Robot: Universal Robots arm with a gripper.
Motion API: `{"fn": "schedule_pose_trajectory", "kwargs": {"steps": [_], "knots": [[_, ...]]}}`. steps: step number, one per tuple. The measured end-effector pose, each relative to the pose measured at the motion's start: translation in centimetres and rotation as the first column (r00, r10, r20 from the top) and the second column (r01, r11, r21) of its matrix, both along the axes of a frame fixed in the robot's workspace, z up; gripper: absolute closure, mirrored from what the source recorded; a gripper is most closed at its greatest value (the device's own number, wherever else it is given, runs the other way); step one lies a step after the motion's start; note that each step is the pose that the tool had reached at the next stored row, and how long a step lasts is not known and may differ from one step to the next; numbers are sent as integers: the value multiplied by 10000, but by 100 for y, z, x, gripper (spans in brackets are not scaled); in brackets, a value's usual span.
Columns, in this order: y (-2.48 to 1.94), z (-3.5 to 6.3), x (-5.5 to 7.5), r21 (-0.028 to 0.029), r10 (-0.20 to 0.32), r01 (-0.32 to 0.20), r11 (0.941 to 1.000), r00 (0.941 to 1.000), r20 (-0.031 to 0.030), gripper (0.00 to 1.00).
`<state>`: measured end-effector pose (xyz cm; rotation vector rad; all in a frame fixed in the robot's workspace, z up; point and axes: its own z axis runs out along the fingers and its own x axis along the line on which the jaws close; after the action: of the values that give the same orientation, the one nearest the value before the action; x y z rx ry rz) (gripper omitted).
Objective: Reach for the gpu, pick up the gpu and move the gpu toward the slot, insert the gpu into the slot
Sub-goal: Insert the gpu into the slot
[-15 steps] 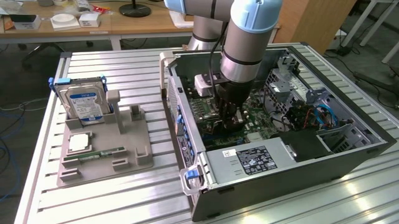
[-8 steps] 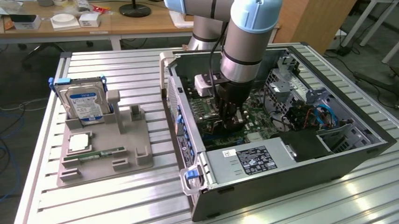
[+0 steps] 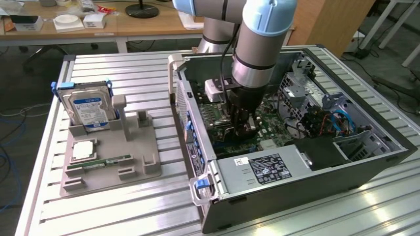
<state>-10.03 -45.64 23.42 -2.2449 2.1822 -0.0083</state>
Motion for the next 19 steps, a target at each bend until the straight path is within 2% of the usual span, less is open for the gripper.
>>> {"fn": "schedule_pose_trajectory", "kwargs": {"steps": [6,7,11,12,13,15,17,18,19], "knots": [[1,-3,0,11,1,-1,10000,10000,-7,74],[2,-3,-1,20,2,-2,10000,10000,-23,74],[-1,-28,-4,-5,1,-1,10000,10000,8,74],[1,-30,-6,19,4,-4,10000,10000,-25,74],[1,-33,-6,16,1,-1,10000,10000,-7,74],[1,-33,-8,23,1,-1,10000,10000,-17,74],[1,-33,-7,15,-1,1,10000,10000,-2,74],[2,-33,-8,28,2,-2,10000,10000,-26,74],[1,-33,-6,15,0,0,10000,10000,-1,74]]}}
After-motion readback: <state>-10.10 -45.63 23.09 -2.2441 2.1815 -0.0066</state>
